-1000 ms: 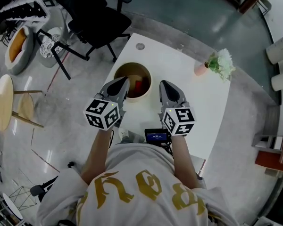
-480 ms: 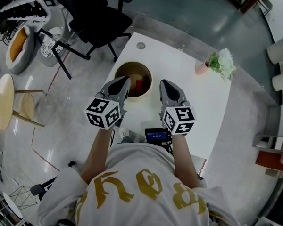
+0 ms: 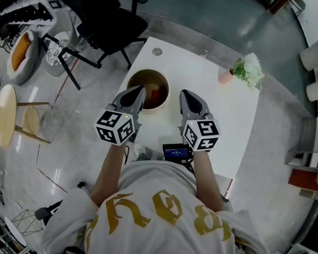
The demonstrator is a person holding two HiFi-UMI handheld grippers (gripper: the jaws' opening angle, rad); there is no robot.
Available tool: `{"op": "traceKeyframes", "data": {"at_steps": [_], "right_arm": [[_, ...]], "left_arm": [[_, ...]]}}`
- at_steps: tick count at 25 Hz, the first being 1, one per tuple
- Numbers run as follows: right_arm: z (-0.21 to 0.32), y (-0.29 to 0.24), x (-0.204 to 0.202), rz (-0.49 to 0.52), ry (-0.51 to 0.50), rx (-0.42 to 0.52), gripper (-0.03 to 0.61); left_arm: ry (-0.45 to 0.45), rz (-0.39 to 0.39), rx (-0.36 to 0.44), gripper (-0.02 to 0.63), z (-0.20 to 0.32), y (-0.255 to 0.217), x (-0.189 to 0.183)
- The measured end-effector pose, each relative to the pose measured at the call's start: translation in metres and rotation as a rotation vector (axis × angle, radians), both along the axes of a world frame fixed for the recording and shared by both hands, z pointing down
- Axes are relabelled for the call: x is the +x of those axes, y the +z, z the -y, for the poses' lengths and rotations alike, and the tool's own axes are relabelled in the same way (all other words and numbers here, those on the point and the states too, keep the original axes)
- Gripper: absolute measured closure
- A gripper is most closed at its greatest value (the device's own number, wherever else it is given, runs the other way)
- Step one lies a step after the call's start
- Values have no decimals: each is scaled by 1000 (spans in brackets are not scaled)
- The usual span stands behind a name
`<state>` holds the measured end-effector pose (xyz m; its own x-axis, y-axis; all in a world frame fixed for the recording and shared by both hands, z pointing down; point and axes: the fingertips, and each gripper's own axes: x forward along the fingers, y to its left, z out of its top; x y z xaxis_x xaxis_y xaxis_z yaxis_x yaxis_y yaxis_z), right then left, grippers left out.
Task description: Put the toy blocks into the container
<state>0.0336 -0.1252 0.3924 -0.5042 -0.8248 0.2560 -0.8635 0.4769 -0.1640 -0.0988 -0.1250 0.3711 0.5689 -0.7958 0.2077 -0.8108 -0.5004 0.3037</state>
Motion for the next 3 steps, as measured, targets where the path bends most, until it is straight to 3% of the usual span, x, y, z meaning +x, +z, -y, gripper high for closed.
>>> {"op": "traceKeyframes", "data": {"at_steps": [3], "right_arm": [[-1,1,6,4,-1,-1,563]], "left_arm": [[-1,4,2,612,-2,0,6]]}}
